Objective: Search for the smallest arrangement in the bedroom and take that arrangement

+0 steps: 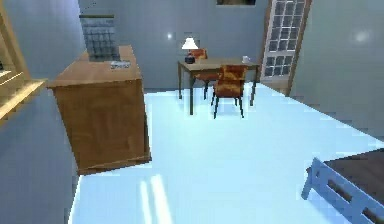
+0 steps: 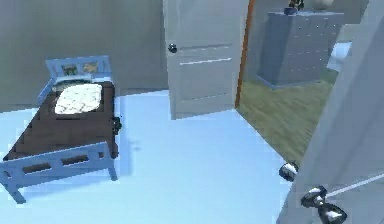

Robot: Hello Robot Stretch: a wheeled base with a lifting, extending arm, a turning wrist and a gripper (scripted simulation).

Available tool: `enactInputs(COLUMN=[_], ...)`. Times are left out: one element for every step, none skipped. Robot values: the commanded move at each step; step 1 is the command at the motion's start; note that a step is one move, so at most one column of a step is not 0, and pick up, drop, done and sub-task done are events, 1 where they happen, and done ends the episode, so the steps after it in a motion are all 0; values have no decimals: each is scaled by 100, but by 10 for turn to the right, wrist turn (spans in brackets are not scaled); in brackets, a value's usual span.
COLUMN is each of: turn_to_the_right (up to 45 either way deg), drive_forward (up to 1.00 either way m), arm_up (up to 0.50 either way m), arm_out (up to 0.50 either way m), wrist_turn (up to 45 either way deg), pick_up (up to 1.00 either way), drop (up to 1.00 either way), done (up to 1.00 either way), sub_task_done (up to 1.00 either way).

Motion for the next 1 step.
enactInputs(turn_to_the_right=[0], drive_forward=[100], arm_up=[0], arm_out=[0], wrist_turn=[0], pick_up=[0], drop=[0], done=[0], sub_task_done=[0])
